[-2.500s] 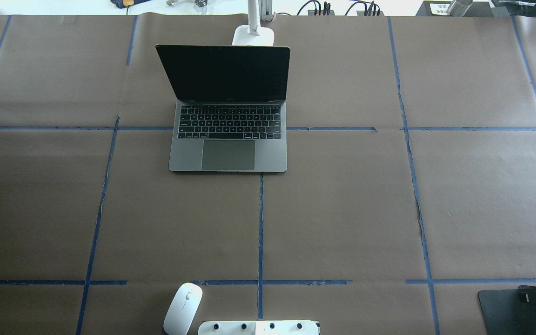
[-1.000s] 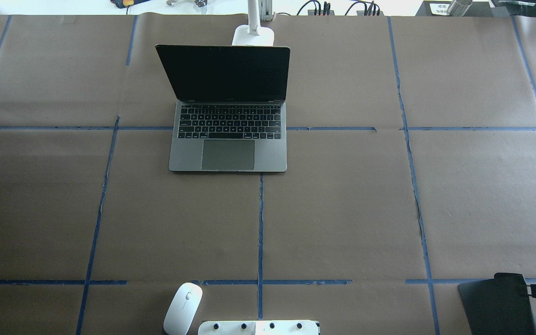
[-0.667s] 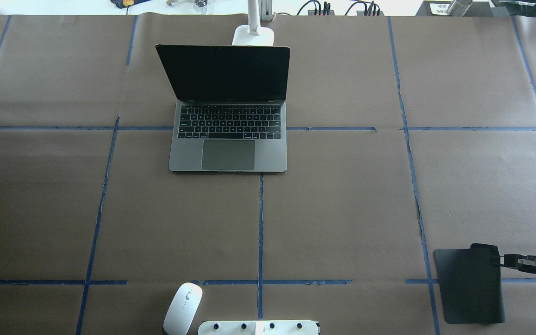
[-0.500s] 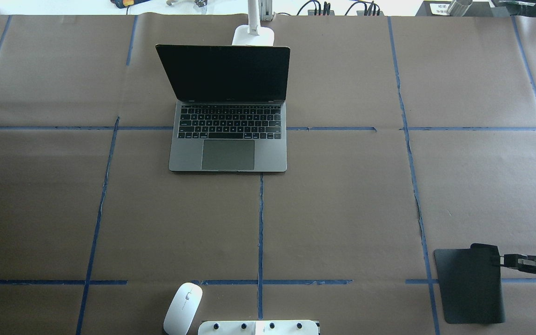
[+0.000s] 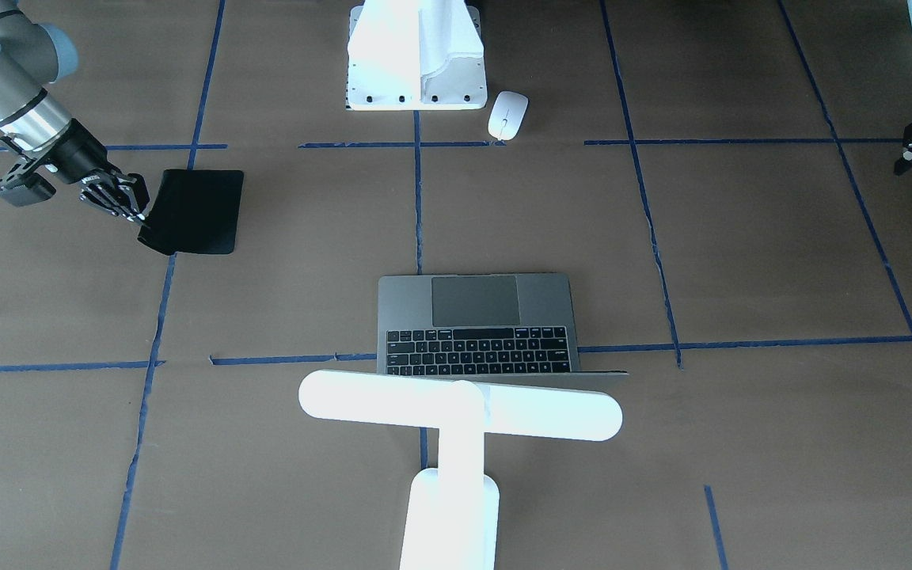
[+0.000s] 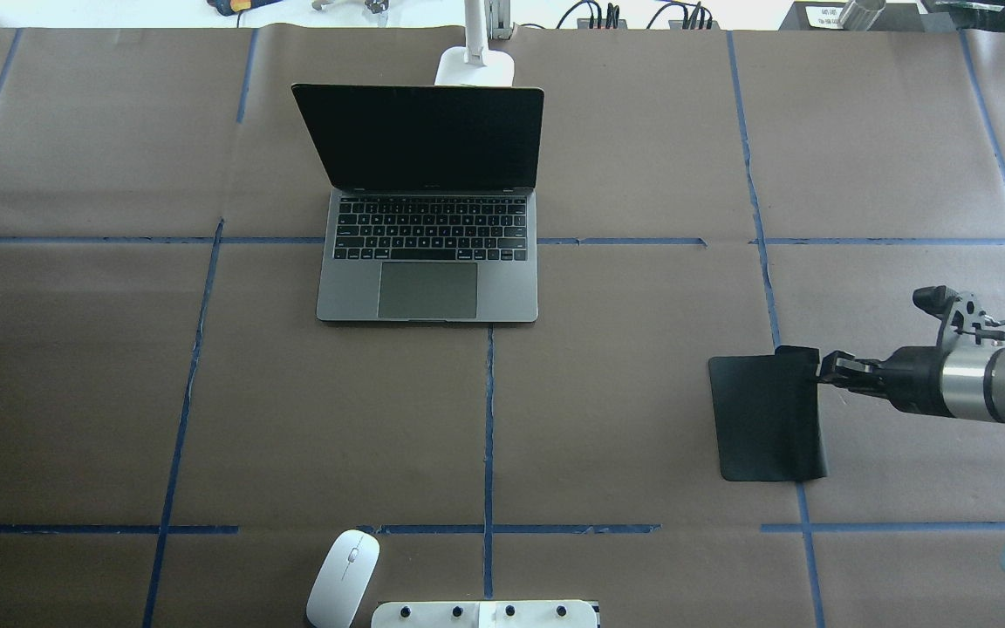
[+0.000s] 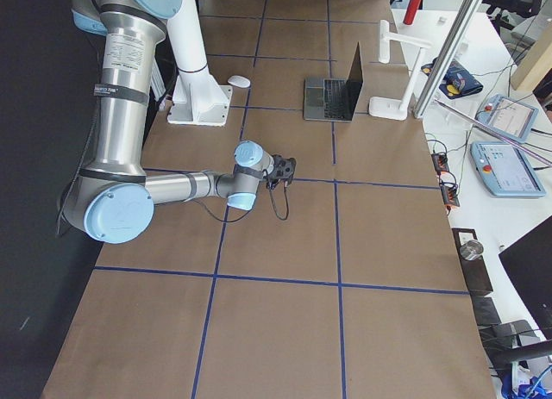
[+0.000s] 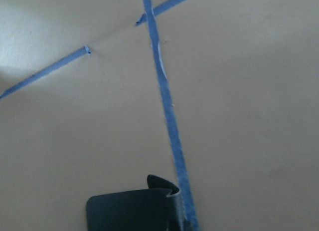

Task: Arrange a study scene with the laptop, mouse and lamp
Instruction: 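Drag the mouse pad with the right gripper beside the laptop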

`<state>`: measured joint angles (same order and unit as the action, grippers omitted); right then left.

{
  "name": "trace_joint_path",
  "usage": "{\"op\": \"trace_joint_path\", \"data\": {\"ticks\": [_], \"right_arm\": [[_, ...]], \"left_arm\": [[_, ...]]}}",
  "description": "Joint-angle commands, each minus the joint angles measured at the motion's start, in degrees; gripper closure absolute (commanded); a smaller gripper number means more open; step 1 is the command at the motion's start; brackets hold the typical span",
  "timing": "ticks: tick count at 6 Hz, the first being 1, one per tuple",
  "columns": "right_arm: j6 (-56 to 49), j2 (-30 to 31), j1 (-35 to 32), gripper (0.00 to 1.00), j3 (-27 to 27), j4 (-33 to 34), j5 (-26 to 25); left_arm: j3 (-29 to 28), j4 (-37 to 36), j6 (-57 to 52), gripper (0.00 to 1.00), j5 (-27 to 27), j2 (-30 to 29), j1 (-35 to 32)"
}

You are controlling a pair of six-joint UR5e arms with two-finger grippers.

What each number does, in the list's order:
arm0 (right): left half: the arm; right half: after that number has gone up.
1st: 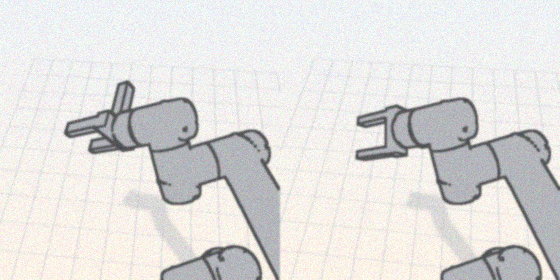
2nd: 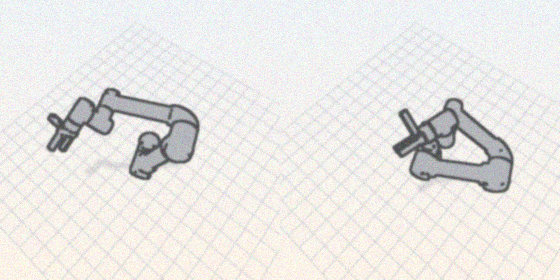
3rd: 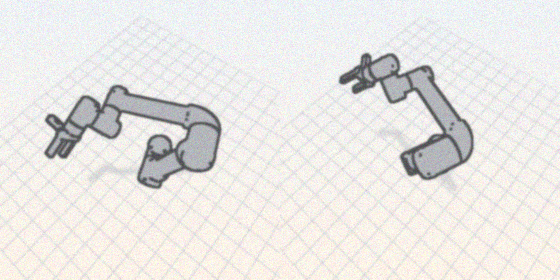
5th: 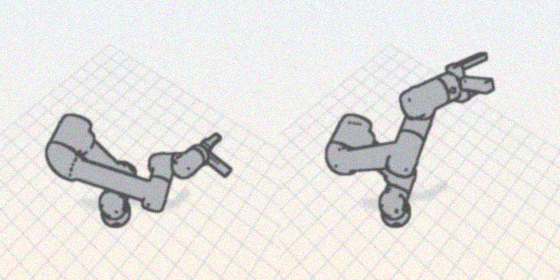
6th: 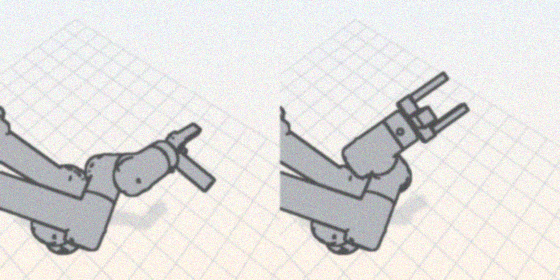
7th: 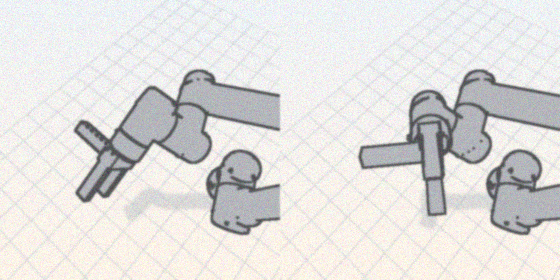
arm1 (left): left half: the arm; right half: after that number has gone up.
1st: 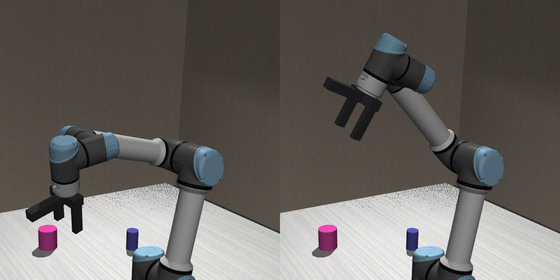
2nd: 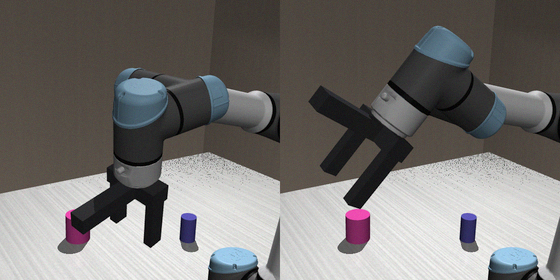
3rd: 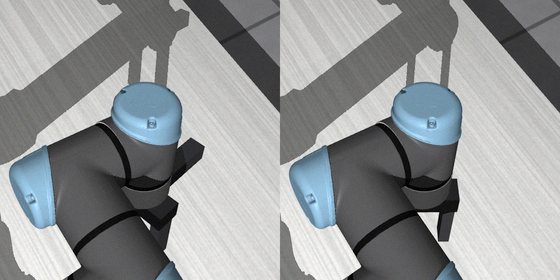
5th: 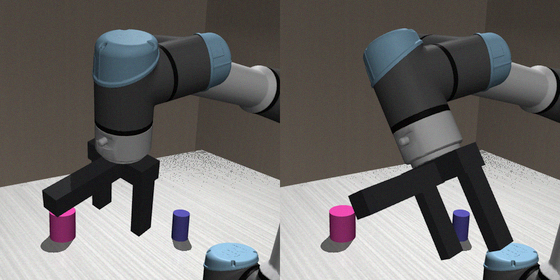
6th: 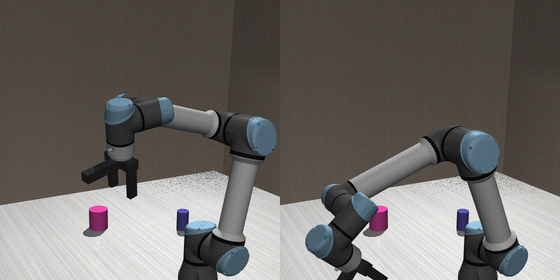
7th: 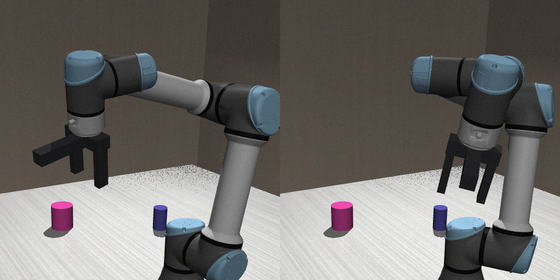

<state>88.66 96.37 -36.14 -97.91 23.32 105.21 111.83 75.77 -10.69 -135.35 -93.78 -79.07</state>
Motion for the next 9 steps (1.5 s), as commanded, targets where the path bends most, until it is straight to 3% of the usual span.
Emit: {"op": "trace_joint_path", "data": {"ticks": [1, 2, 4, 6, 7, 8, 9], "right_arm": [[-0.1, -12.6, -3.4, 1.0, 0.3, 15.4, 0.4], [-0.5, -20.3, -4.5, 1.0, 1.4, 24.5, 0.3], [-1.6, -32.7, -5.4, 1.0, 13.3, 27.5, -0.2], [-4.4, -34.1, -7.1, 0.98, 15.8, 27.7, 0.2], [-5.7, -34.0, -7.6, 0.06, 15.9, 29.2, 1.0], [-11.9, -34.0, -8.1, 0.0, 15.8, 31.2, 3.4], [-15.1, -33.6, -11.2, 0.0, 15.2, 34.8, 9.6]], "left_arm": [[0.1, 0.0, 0.9, 0.0, 0.0, -0.1, 0.1], [0.1, 0.0, 0.9, 0.0, 0.0, -0.1, 0.1], [0.1, 0.1, 1.5, 0.0, -0.1, -0.2, 0.1], [0.1, 0.0, 1.6, 0.0, -0.1, -0.2, 0.1], [0.2, 0.1, 1.8, 0.0, -0.1, -0.2, 0.1], [0.3, 0.1, 1.8, 0.0, -0.1, -0.2, 0.2], [0.5, 0.2, 1.8, 0.0, -0.1, -0.4, 0.2]]}}
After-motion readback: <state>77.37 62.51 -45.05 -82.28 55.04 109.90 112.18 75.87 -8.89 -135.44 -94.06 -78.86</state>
